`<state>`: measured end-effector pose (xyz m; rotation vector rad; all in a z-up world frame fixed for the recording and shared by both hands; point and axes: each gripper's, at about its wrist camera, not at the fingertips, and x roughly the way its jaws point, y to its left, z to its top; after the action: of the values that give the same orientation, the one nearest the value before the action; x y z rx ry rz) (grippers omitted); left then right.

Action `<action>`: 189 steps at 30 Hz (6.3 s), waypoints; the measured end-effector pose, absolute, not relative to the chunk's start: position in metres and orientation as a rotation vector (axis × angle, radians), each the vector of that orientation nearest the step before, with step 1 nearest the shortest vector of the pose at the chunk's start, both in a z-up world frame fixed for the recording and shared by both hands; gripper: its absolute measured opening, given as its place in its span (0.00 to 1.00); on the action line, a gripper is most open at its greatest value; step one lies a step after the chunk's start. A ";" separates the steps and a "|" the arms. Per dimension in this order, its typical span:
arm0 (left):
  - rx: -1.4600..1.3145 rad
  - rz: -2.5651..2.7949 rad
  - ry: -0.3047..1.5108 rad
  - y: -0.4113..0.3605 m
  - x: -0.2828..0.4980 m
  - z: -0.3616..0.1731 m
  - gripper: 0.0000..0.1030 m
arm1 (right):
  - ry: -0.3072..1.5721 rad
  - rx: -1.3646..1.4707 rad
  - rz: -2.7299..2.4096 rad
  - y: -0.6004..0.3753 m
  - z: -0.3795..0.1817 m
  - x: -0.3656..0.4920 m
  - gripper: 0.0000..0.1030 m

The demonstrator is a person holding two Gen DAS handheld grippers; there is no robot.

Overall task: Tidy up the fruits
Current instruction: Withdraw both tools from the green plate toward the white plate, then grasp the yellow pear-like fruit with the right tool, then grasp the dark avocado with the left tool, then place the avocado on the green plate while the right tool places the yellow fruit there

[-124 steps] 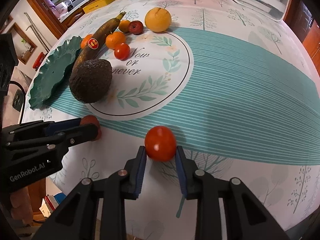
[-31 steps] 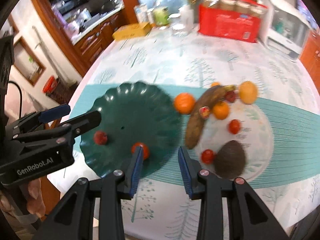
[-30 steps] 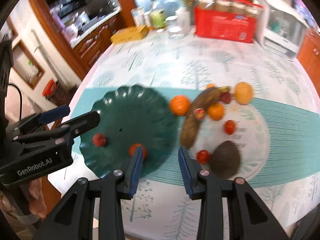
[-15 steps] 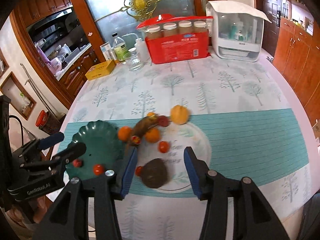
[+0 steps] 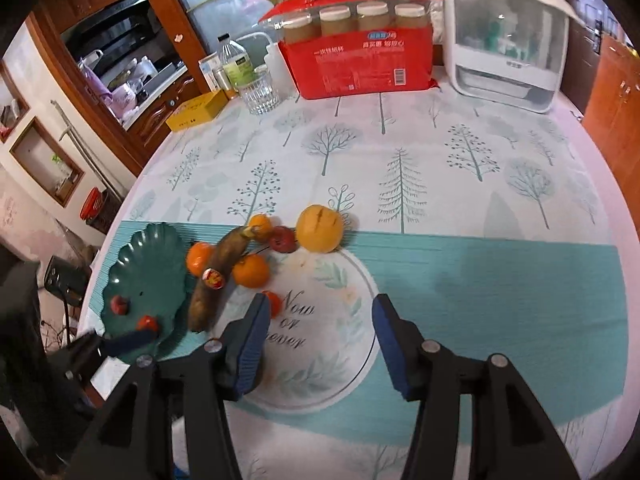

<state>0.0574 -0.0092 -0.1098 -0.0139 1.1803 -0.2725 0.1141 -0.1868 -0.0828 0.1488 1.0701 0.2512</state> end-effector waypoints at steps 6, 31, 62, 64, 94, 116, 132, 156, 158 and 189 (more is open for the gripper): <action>-0.038 -0.213 1.198 -0.022 0.061 -0.136 0.82 | 1.082 0.157 0.272 -0.186 -0.113 0.161 0.52; -0.013 -0.152 1.176 -0.033 0.075 -0.150 0.56 | 1.199 0.257 0.385 -0.164 -0.183 0.219 0.50; -0.046 -0.295 1.181 -0.004 0.081 -0.115 0.38 | 1.127 0.234 0.221 -0.173 -0.117 0.118 0.50; -0.084 -0.324 1.203 -0.003 0.083 -0.118 0.61 | 1.131 0.233 0.216 -0.174 -0.118 0.113 0.50; -0.057 -0.295 1.235 -0.076 0.111 -0.176 0.57 | 1.141 0.280 0.169 -0.232 -0.130 0.089 0.50; -0.049 -0.216 1.097 0.017 0.053 -0.093 0.57 | 1.087 0.145 0.334 -0.141 -0.088 0.070 0.50; -0.053 -0.061 1.066 0.162 0.063 -0.063 0.57 | 1.061 0.092 0.473 -0.004 -0.060 0.074 0.50; -0.093 -0.070 1.212 0.258 0.130 -0.137 0.57 | 1.199 0.082 0.388 0.088 -0.150 0.117 0.50; -0.088 -0.082 1.222 0.257 0.134 -0.142 0.57 | 1.203 0.073 0.379 0.091 -0.154 0.120 0.50; -0.089 -0.067 1.104 0.248 0.107 -0.083 0.99 | 1.109 0.019 0.446 0.082 -0.109 0.087 0.56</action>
<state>0.1066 0.2476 -0.0827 -0.0890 1.1039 -0.0675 0.0866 0.0817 -0.1086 0.0192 1.1090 0.4464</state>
